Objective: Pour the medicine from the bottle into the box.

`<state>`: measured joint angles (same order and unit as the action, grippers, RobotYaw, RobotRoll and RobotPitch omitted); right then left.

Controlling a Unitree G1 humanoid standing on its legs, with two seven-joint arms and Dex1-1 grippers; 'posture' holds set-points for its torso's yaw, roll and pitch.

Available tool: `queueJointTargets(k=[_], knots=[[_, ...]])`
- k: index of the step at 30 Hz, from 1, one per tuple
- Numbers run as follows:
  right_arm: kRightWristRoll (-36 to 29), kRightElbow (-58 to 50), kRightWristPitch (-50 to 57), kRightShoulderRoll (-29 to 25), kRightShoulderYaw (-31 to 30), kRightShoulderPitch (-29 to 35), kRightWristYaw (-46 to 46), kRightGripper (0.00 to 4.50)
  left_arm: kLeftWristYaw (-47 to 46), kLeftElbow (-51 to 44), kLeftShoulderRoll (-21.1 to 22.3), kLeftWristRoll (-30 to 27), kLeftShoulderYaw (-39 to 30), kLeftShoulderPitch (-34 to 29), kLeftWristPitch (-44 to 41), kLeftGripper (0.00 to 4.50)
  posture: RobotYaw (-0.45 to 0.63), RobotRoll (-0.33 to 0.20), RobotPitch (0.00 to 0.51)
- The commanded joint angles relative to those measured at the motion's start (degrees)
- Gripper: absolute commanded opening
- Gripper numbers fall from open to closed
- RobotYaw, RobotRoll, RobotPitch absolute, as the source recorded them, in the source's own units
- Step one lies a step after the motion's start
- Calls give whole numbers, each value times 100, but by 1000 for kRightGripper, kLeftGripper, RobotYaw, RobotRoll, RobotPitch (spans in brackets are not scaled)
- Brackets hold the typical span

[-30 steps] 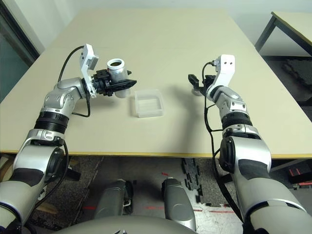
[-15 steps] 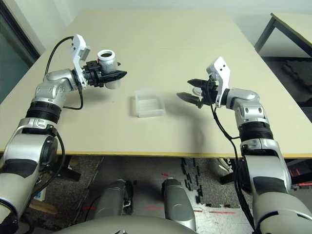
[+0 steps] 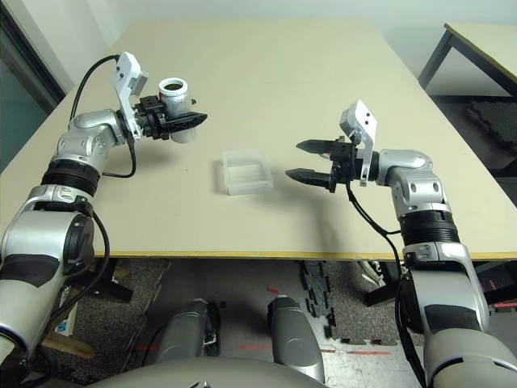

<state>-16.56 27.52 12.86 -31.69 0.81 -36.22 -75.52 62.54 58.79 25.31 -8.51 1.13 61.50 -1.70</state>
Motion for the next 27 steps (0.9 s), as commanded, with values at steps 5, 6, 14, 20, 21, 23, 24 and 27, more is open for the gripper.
queueJointTargets(k=[5,6,14,20,21,23,24,27], knots=[[-221,-174,194,168,78,112,263,4500,-1710,363,-206,2088,1399,448,1876,2657,-206,0,33],[-265,-170,237,199,98,98,306,4500,-2149,402,-182,2726,1892,598,2403,2657,-200,0,31],[-638,-150,567,455,253,-65,654,4500,-5987,1134,-569,6943,5360,2127,3866,2657,-184,0,34],[-801,-209,688,631,362,-32,914,4500,-6989,1778,-1002,8255,6595,2753,3546,2657,-203,0,41],[-811,-224,683,640,359,-14,939,4500,-7041,1835,-1035,8344,6681,2795,3506,2657,-205,0,40],[-835,-264,682,658,358,22,991,4500,-7100,1906,-1087,8457,6781,2868,3459,2657,-210,0,40],[-847,-278,683,666,364,35,1013,4500,-7090,1934,-1114,8471,6785,2897,3436,2657,-210,0,40],[-862,-294,678,675,370,59,1054,4500,-7015,1977,-1183,8409,6712,2932,3412,2657,-211,0,41]])
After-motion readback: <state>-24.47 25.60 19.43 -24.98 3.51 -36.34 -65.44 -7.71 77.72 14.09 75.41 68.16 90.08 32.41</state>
